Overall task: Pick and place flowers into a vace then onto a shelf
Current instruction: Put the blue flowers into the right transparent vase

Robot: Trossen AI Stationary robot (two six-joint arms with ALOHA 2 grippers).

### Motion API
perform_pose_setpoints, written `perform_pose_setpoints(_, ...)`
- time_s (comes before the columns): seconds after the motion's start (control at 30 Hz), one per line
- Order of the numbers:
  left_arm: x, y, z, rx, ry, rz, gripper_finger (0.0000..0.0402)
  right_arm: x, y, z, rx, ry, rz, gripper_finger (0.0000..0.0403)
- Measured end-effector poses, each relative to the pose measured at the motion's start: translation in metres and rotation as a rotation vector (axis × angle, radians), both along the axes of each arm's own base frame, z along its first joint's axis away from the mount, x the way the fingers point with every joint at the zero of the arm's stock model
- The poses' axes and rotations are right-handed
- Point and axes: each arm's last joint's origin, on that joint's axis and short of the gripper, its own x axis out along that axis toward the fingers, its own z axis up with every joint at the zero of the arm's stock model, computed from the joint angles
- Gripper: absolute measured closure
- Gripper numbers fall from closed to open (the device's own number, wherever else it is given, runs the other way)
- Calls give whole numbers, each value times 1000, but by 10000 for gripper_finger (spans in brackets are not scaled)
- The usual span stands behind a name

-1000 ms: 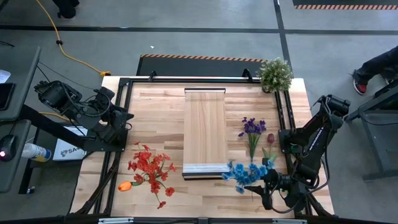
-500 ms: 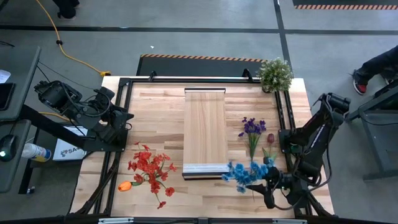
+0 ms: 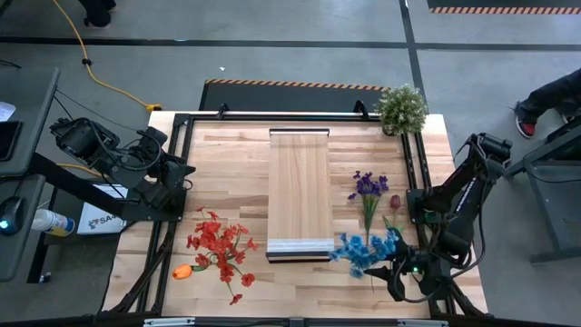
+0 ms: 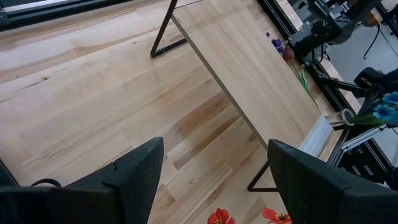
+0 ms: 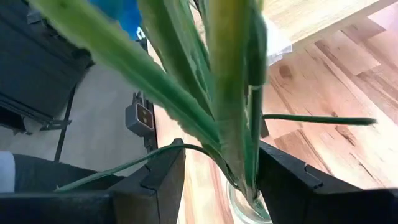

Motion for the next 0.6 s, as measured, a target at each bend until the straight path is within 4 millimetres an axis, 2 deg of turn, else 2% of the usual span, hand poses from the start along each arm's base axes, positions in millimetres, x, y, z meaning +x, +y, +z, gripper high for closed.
perform_pose_setpoints(0.6,0,0,0,0,0,0,80,-7,0,4,49,19,34,226)
